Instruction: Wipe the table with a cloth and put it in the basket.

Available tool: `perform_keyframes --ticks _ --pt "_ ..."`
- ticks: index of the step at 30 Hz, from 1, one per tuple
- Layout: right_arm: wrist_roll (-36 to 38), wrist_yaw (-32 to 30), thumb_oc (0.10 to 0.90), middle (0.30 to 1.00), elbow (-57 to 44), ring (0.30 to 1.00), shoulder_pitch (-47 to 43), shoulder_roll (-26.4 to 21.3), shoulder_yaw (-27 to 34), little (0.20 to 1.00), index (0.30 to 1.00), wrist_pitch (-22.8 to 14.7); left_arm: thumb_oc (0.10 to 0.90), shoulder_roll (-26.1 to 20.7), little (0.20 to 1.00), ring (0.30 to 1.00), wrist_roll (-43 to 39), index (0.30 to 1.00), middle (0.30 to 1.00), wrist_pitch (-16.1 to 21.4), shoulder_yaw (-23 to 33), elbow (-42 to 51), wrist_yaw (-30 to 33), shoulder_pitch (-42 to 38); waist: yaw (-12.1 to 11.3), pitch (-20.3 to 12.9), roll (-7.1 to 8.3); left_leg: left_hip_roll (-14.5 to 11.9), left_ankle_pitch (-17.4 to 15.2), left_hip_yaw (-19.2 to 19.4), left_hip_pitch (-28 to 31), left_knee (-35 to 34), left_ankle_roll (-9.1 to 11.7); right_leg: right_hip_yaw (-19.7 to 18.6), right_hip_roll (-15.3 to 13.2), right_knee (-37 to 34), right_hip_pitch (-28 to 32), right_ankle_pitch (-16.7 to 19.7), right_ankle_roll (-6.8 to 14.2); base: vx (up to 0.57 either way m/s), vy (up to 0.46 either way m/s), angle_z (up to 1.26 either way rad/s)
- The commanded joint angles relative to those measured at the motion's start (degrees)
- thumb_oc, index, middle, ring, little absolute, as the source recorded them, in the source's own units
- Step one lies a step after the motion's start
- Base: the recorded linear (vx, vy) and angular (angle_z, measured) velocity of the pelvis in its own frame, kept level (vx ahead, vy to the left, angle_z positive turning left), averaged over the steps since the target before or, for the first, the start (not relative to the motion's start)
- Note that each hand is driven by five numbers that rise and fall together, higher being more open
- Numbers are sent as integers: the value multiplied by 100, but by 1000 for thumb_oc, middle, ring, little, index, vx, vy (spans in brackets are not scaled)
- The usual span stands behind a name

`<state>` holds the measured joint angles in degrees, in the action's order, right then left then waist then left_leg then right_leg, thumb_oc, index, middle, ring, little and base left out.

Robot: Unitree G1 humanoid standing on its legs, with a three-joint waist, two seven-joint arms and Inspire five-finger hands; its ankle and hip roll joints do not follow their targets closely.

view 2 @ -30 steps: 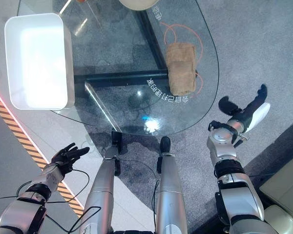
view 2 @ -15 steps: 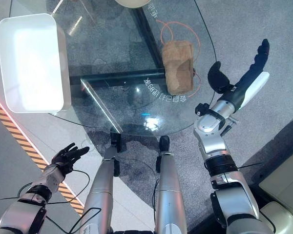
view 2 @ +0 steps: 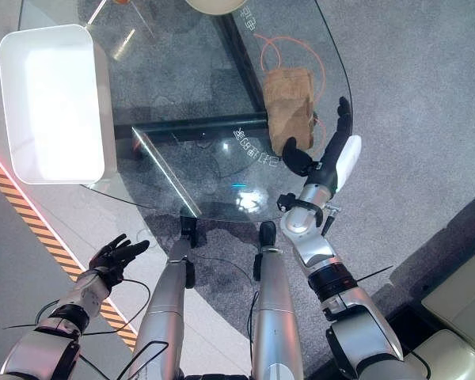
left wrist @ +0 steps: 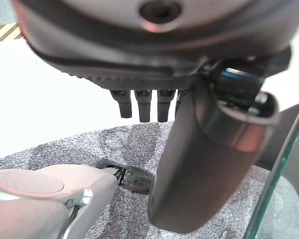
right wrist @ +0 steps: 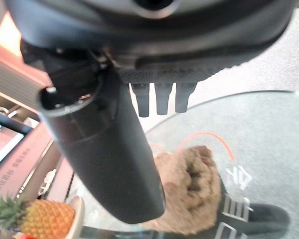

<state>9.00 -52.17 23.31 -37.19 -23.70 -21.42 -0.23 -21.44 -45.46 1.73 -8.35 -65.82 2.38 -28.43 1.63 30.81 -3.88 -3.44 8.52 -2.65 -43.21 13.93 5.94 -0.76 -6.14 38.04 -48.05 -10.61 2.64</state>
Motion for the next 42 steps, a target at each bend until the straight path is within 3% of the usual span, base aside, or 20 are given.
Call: perform_keyframes --ticks 1,20,30,42 --pt "-234 -115 800 900 -567 900 -99 -162 48 900 900 -99 800 32 900 900 58 900 900 231 -78 -212 219 336 32 -102 -44 548 -866 357 84 771 -492 308 284 -1214 384 594 -244 0 0 0" --pt "173 -60 800 900 -178 900 -807 -104 -241 900 900 425 800 159 900 900 168 900 900 218 -218 -301 201 260 -93 -102 -146 550 -825 383 116 763 -494 353 274 -1109 350 571 -268 0 0 0" --pt "206 -78 800 900 245 900 -1216 -75 -422 900 900 903 800 249 900 900 218 900 900 225 -290 -349 151 240 -165 -102 -233 577 -811 388 136 774 -510 358 268 -1032 323 548 -294 0 0 0" --pt "456 -76 800 900 1058 900 -1619 -74 -543 900 900 1052 800 281 900 900 236 900 900 163 -430 -367 128 177 -272 -102 -322 608 -798 369 127 784 -528 418 234 -982 295 552 -292 0 0 0"
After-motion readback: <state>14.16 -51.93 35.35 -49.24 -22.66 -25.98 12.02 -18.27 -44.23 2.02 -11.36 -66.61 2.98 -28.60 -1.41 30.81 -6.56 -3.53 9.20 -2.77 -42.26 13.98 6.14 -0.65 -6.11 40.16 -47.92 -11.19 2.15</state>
